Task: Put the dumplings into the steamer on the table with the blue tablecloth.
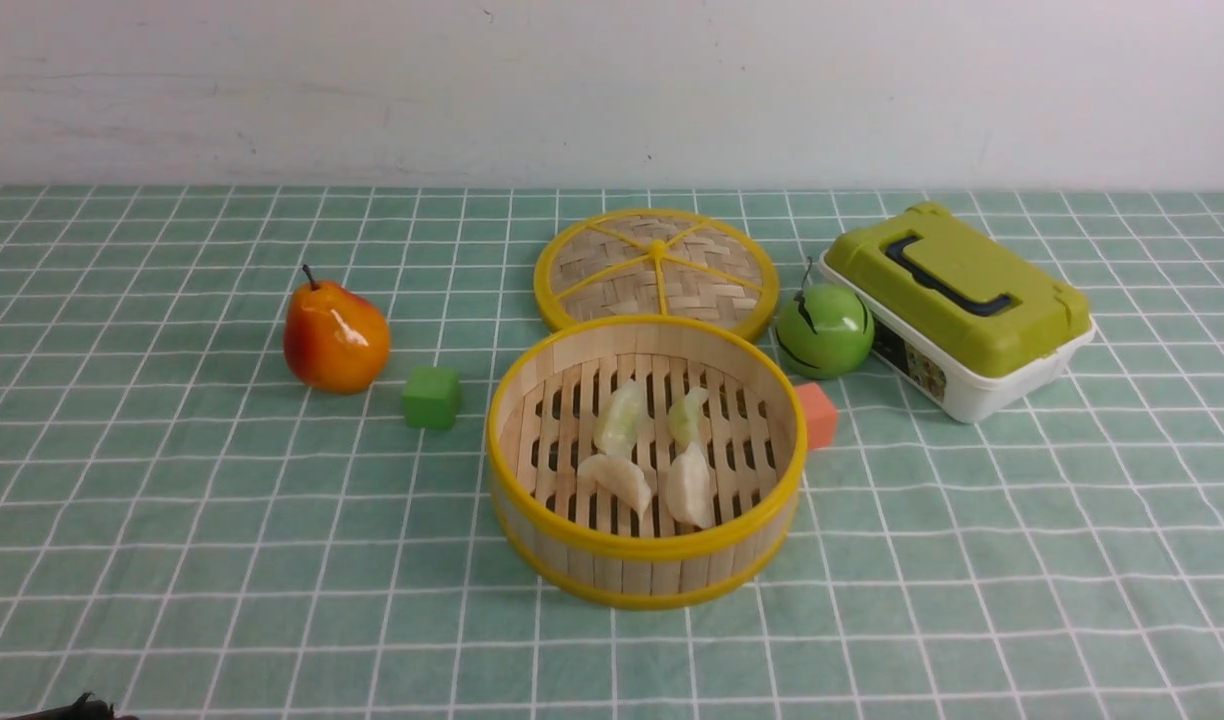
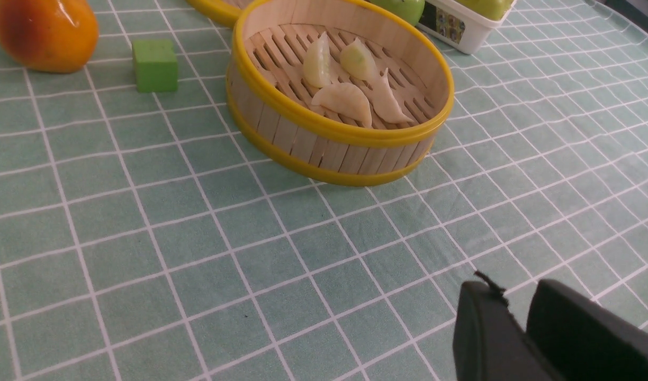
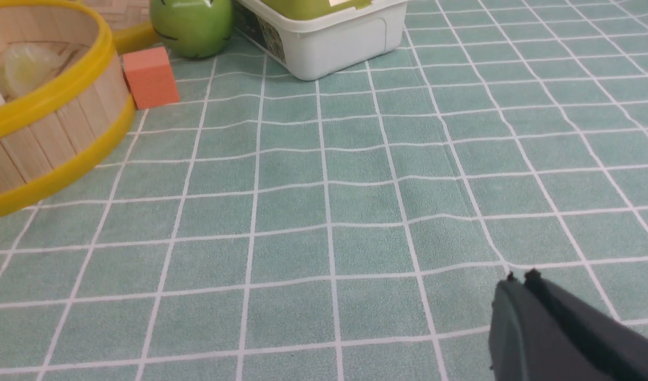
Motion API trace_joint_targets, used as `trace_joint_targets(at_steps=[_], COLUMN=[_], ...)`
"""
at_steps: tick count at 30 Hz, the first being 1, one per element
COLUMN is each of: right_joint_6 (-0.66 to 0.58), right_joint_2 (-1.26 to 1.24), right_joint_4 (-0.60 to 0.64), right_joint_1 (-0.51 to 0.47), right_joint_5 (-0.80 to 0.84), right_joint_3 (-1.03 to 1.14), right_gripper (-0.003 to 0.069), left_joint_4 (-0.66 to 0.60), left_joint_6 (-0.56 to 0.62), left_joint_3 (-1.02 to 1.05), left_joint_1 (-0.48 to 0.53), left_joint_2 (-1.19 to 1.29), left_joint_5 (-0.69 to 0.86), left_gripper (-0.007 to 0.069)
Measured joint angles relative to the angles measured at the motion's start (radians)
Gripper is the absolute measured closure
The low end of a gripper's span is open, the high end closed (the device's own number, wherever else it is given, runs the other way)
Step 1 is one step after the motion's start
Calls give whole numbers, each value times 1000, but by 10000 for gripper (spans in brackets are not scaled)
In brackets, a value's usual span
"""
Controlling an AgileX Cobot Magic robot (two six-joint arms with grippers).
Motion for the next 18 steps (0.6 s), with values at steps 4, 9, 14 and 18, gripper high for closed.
trace_joint_targets(at_steps=[4,9,14,18], right_joint_6=[0,0,0,0], right_joint_2=[0,0,0,0], right_joint_4=[0,1,1,1], right_joint_1=[0,0,0,0], right_joint_5=[0,1,1,1], right_joint_3=[0,0,0,0], right_gripper=[680,679,678,678], left_joint_4=[0,0,0,0], left_joint_6=[0,0,0,0], left_joint_3=[0,0,0,0], left_joint_1=[0,0,0,0], left_joint_2=[0,0,0,0], left_joint_5=[0,0,0,0], left_gripper=[497,493,488,482])
